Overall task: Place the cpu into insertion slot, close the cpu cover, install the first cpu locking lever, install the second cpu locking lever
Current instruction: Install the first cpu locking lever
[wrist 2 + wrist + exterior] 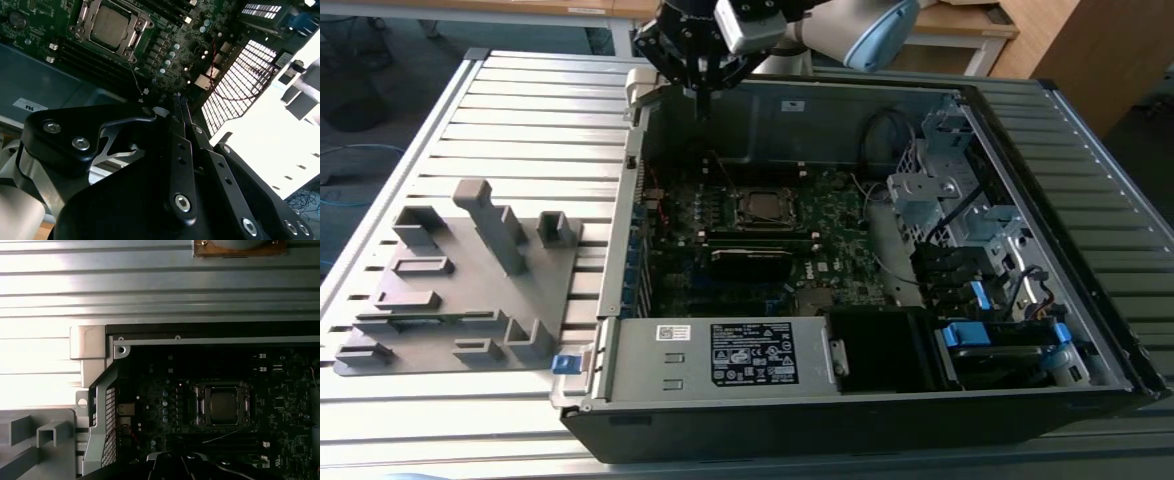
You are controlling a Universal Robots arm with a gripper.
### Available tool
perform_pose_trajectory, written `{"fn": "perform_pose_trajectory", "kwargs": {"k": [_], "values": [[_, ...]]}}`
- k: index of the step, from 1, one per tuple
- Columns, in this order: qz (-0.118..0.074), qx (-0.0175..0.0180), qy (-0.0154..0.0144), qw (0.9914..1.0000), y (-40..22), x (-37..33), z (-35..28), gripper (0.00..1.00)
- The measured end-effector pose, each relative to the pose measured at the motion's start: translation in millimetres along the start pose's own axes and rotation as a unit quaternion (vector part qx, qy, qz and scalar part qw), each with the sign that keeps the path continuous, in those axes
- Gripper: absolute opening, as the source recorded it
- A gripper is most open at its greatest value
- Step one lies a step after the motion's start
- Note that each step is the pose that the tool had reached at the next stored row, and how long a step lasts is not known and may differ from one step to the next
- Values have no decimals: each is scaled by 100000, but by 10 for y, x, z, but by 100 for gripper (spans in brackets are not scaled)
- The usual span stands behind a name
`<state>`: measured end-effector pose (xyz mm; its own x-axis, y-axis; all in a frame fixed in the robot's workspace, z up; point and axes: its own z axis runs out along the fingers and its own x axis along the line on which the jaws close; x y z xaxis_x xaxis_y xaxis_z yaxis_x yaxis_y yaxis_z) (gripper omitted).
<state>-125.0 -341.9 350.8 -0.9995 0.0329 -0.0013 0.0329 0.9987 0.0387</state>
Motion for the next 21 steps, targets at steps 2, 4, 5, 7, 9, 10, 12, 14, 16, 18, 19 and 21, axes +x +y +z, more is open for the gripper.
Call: {"fn": "perform_pose_trajectory", "kwargs": {"k": [2, 4, 5, 7, 9, 10, 12, 14, 16, 18, 19, 21], "values": [[-4, 28, -4, 100000, -1, 0, 33, 11], [-2, 53, 6, 100000, -1, 0, 44, 11], [-1, 58, 6, 100000, -2, 0, 44, 11], [-1, 50, 1, 100000, -2, 0, 45, 11], [-1, 46, -4, 100000, -2, 0, 46, 11], [-2, 46, -4, 100000, -2, 0, 46, 11], [-1, 39, -10, 100000, -2, 0, 50, 11], [-1, 32, -15, 100000, -3, 0, 68, 11], [-1, 41, -5, 100000, -4, 0, 97, 11], [-1, 47, -2, 100000, -6, 1, 145, 11], [-2, 48, -2, 100000, -6, 2, 160, 11], [-1, 43, -5, 100000, -7, 3, 191, 11]]}}
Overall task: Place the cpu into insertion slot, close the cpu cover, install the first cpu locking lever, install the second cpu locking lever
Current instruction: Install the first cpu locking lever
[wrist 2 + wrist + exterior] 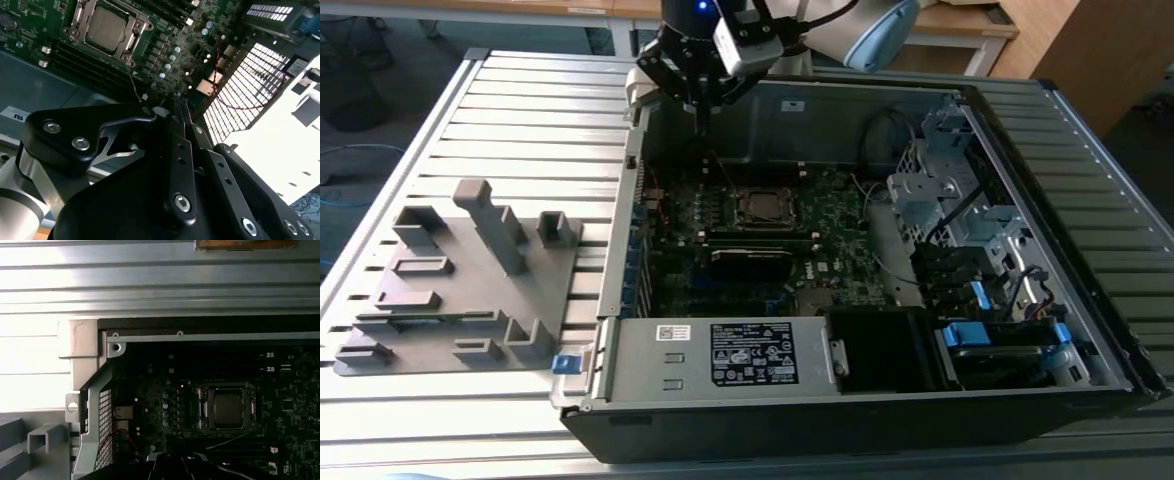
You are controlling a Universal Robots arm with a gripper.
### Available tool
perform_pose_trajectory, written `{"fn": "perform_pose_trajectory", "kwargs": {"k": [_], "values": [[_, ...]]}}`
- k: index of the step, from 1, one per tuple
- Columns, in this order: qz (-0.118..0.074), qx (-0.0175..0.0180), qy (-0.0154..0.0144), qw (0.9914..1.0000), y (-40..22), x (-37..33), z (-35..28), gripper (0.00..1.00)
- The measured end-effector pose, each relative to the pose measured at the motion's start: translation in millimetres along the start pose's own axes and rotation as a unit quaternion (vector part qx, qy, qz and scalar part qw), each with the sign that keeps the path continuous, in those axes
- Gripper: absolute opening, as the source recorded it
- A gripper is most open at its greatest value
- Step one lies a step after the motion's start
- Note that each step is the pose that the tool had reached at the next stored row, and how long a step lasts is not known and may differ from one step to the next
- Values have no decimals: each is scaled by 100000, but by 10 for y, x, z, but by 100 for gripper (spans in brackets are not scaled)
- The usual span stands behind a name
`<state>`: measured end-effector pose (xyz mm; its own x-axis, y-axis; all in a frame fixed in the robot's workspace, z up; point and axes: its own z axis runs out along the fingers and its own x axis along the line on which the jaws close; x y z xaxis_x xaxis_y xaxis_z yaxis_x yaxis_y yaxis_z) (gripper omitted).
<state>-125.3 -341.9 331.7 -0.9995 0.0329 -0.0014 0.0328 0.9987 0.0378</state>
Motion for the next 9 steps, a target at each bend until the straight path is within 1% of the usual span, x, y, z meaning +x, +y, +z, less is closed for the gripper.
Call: {"fn": "perform_pose_trajectory", "kwargs": {"k": [9], "values": [[-1, -13, 3, 100000, -9, 33, 157, 11]]}}
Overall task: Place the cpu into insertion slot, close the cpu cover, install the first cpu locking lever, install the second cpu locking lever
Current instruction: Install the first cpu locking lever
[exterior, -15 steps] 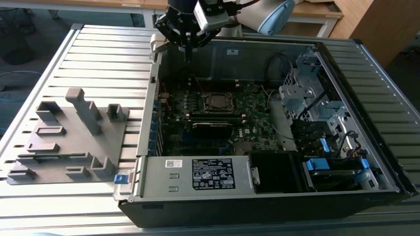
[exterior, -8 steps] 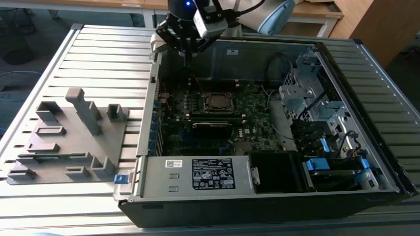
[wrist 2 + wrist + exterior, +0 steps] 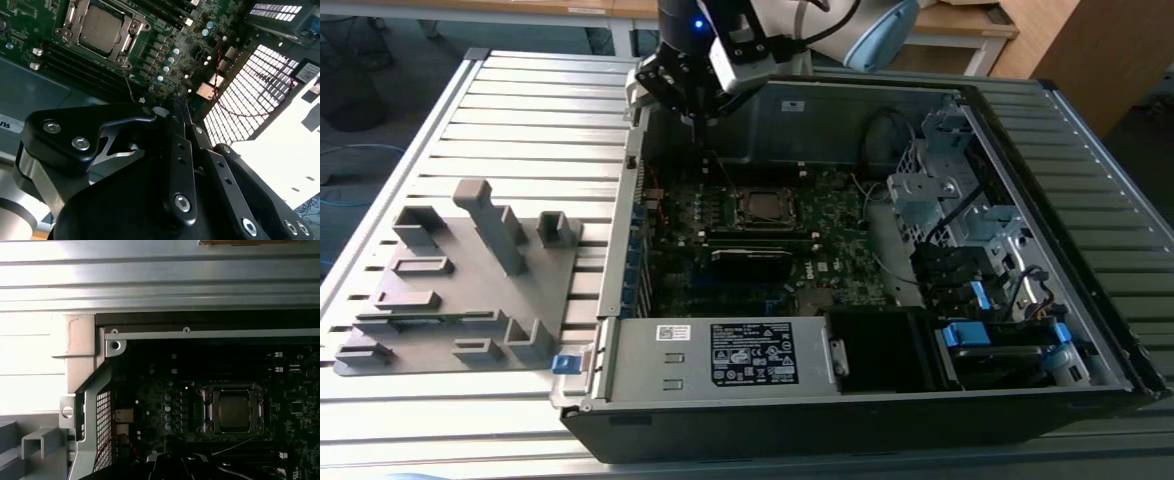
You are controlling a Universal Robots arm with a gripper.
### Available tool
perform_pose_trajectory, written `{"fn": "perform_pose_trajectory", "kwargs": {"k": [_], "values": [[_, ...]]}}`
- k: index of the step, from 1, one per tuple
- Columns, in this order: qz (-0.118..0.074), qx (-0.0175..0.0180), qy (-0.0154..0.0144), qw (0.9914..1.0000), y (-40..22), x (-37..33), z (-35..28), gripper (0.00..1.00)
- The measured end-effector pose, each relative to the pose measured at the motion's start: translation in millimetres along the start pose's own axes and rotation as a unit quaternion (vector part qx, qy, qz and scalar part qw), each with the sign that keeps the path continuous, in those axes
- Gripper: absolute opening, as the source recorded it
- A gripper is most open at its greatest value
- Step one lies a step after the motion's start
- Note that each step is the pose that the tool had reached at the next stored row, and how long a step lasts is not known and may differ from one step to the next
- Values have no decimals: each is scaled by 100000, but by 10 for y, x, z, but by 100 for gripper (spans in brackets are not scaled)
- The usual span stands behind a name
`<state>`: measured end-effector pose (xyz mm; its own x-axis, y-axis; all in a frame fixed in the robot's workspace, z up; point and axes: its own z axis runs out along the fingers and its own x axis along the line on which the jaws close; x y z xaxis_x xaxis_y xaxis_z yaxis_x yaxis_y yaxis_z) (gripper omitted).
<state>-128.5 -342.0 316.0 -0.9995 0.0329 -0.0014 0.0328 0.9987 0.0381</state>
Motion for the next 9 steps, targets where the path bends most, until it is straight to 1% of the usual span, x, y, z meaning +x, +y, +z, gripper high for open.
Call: {"fn": "perform_pose_trajectory", "kwargs": {"k": [3, 7, 8, 9], "values": [[-5, -36, 1, 100000, -3, 7, 41, 11], [1, -18, 6, 100000, -3, 7, 45, 11], [4, -511, 26, 99999, -4, 8, 46, 11], [16, -1391, 44, 99990, -4, 8, 47, 11]]}}
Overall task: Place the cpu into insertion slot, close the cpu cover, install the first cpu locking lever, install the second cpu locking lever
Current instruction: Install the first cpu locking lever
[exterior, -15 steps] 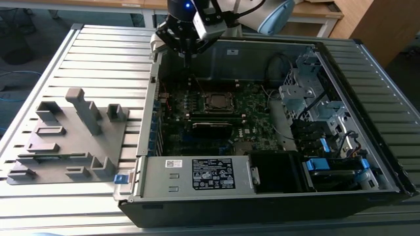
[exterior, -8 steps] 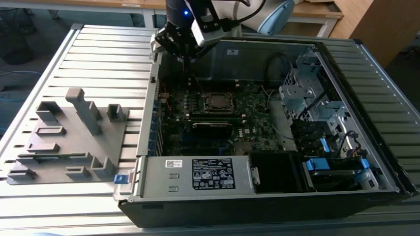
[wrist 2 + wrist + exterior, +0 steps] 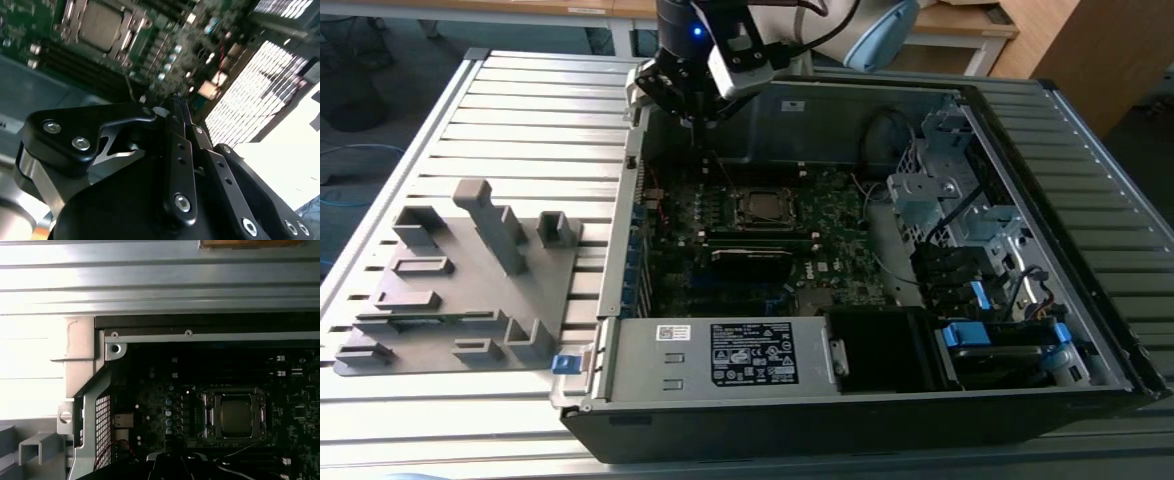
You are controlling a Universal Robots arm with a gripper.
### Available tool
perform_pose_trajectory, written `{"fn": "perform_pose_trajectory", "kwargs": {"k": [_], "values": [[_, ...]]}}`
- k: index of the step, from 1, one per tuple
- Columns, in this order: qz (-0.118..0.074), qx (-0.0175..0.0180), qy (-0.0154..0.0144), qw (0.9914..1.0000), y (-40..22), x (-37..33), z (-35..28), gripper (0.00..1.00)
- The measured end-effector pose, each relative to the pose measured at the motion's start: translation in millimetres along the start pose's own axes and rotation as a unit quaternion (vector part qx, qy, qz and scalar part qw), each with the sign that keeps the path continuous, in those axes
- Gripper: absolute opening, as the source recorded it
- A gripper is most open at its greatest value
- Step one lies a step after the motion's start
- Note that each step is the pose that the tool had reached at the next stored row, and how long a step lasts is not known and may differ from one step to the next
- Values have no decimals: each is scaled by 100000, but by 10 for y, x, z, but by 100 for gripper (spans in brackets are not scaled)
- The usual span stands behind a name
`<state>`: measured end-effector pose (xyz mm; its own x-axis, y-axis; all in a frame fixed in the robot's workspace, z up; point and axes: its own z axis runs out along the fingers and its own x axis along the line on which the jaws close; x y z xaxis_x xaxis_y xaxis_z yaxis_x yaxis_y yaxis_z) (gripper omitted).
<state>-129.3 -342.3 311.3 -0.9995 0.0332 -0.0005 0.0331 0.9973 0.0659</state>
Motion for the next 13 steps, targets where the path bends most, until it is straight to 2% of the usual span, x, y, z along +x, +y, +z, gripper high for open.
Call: {"fn": "perform_pose_trajectory", "kwargs": {"k": [1, 2, 3, 11, 13], "values": [[-3, -845, 27, 99996, -1, -1, 1, 11], [-7, -1417, 48, 99990, -2, -1, 3, 11], [-5, -1539, 43, 99988, -3, 0, 9, 11], [0, -1545, 51, 99988, -15, 2, 147, 11], [-8, -1657, 56, 99986, -22, 2, 180, 11]]}}
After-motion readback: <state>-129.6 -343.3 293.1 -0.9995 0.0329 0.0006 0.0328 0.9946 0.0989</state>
